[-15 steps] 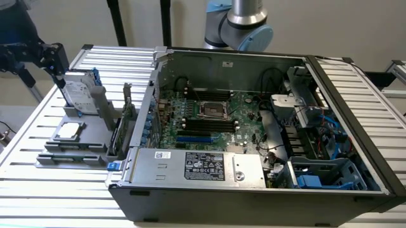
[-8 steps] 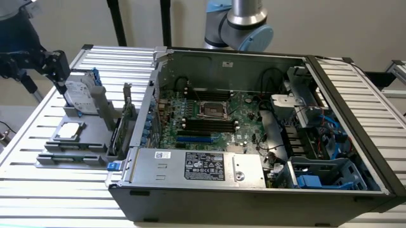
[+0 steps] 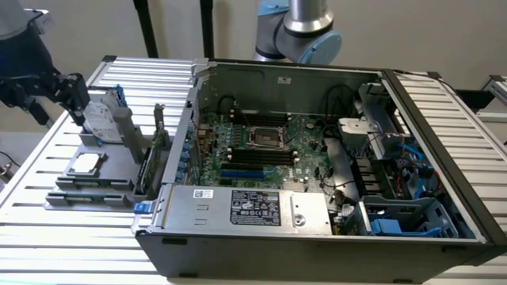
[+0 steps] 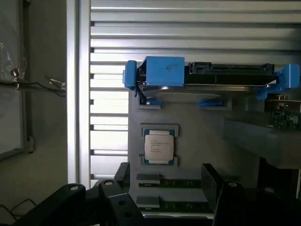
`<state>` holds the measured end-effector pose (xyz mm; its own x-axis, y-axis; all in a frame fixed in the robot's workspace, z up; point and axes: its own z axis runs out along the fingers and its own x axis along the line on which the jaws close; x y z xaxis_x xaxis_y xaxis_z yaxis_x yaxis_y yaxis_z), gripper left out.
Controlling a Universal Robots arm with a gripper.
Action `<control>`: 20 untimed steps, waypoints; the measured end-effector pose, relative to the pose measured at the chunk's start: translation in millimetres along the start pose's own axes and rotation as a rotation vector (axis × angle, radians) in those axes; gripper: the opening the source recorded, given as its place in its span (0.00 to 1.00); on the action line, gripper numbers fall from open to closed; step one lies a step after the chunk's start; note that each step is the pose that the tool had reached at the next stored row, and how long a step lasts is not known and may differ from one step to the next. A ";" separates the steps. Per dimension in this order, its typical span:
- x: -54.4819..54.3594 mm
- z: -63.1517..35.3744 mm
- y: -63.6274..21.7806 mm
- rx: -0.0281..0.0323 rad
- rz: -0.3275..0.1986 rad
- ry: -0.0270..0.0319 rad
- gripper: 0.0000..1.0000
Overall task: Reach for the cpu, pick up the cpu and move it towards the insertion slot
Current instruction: 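Pick up the cpu and move it towards the insertion slot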
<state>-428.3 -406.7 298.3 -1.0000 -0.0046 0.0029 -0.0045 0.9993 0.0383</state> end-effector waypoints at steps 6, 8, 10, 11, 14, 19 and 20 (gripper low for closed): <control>0.1 10.6 -2.2 0.0002 0.000 0.0001 0.71; 0.0 14.4 -2.4 0.0001 0.000 0.0001 0.71; 0.0 18.0 -2.5 0.0001 0.000 0.0000 0.71; 0.0 19.8 -2.6 0.0001 0.000 0.0002 0.71; -0.1 25.3 -2.8 0.0001 0.000 0.0001 0.71; -0.1 34.4 -3.2 0.0001 0.000 0.0001 0.71; -0.1 36.1 -3.2 0.0001 0.000 0.0001 0.71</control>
<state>-428.3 -408.6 262.2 -1.0000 -0.0042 0.0031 -0.0041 0.9993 0.0382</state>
